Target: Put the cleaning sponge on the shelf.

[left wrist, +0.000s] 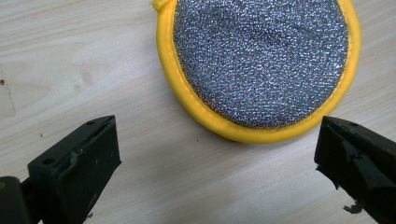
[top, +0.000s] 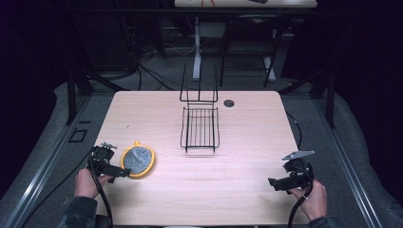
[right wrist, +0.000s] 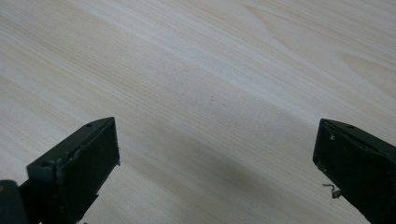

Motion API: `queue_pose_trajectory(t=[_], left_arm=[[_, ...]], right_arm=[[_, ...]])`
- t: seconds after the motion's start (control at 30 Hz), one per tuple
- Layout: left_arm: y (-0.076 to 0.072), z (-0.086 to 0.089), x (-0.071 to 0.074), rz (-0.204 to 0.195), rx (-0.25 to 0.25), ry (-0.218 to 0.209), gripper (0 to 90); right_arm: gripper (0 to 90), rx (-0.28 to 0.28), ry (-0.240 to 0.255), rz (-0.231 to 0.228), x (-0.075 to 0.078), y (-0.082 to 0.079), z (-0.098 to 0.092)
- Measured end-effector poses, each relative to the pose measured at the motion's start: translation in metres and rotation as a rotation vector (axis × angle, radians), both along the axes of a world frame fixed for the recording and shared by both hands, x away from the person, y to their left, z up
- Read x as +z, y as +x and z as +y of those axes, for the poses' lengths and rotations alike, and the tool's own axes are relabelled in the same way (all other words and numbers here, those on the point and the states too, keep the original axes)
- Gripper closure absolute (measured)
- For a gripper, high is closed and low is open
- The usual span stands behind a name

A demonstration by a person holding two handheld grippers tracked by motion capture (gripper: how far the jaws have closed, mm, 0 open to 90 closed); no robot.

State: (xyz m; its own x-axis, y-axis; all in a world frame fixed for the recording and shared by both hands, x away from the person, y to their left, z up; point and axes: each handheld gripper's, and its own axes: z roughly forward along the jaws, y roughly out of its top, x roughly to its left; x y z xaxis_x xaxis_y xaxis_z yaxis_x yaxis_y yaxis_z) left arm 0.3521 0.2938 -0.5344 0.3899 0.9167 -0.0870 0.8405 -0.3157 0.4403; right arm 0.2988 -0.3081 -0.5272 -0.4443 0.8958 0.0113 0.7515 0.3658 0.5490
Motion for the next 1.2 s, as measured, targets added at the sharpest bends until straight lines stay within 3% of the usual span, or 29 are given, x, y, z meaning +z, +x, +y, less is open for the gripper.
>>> queue_pose_trajectory(t=[0.33, 0.63, 0.87, 1.03, 1.2], left_arm=[[0.009, -0.004, 0.013, -0.024, -0.002, -0.024, 0.3], [0.030, -0.014, 0.017, -0.025, -0.016, -0.021, 0.3], [0.044, -0.020, 0.016, -0.002, -0.017, -0.033, 0.0], [0.052, -0.027, 0.010, 0.033, -0.029, -0.017, 0.9], [0.057, -0.037, 0.008, 0.044, -0.055, -0.005, 12.7]], right_arm=[[0.0, 0.007, 0.000, 0.011, 0.000, 0.002, 0.001], [0.0, 0.006, 0.002, 0.007, 0.002, 0.002, 0.001], [0.1, 0.015, 0.007, 0.014, 0.000, 0.004, 0.002], [0.1, 0.016, 0.006, 0.014, 0.000, 0.005, 0.002], [0.1, 0.012, 0.004, 0.025, 0.000, 0.005, 0.001]])
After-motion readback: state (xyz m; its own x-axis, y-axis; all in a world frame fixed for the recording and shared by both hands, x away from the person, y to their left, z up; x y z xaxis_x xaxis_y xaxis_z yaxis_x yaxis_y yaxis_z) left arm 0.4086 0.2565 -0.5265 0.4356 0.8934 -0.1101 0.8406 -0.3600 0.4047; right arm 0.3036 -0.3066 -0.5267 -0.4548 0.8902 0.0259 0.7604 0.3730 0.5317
